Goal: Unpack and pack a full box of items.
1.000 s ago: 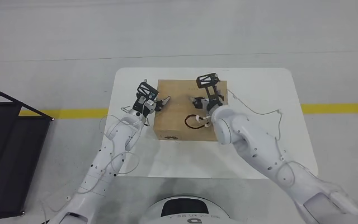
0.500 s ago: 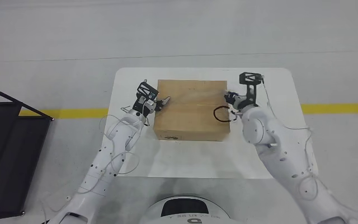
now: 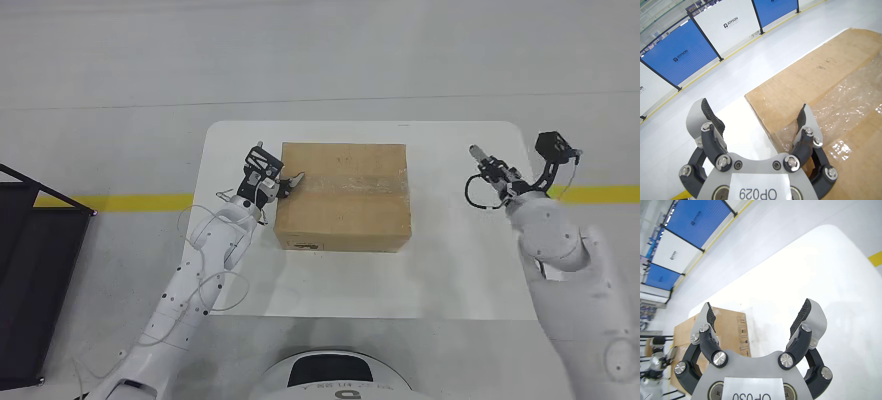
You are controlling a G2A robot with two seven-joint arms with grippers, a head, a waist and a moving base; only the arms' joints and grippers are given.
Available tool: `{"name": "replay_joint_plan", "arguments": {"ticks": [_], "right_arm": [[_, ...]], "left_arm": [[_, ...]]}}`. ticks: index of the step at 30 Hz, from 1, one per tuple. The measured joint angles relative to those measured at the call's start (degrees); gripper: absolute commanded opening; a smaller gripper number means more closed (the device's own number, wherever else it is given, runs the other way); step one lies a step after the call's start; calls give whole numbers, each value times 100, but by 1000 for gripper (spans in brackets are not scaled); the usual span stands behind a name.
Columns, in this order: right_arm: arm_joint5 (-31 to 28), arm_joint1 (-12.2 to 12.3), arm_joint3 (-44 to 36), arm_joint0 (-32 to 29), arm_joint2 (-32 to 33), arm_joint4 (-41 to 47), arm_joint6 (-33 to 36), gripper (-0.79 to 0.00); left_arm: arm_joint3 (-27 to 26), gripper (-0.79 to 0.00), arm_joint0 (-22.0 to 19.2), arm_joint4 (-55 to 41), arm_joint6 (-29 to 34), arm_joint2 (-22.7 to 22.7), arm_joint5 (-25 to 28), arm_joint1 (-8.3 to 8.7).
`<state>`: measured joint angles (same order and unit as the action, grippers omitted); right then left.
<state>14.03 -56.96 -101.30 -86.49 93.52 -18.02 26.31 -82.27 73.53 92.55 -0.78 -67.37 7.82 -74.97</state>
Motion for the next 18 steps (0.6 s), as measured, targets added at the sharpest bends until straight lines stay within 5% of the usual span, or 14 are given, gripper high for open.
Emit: {"name": "replay_joint_plan", "arguments": {"ticks": [13, 18], "right_arm": [[-1304, -20, 2213, 1942, -915, 1571, 3302, 0], [-1700, -10, 2709, 2235, -1052, 1719, 3840, -406]], "left_arm": [[0, 0, 0, 0, 0, 0, 0, 0], [0, 0, 0, 0, 0, 0, 0, 0]]}}
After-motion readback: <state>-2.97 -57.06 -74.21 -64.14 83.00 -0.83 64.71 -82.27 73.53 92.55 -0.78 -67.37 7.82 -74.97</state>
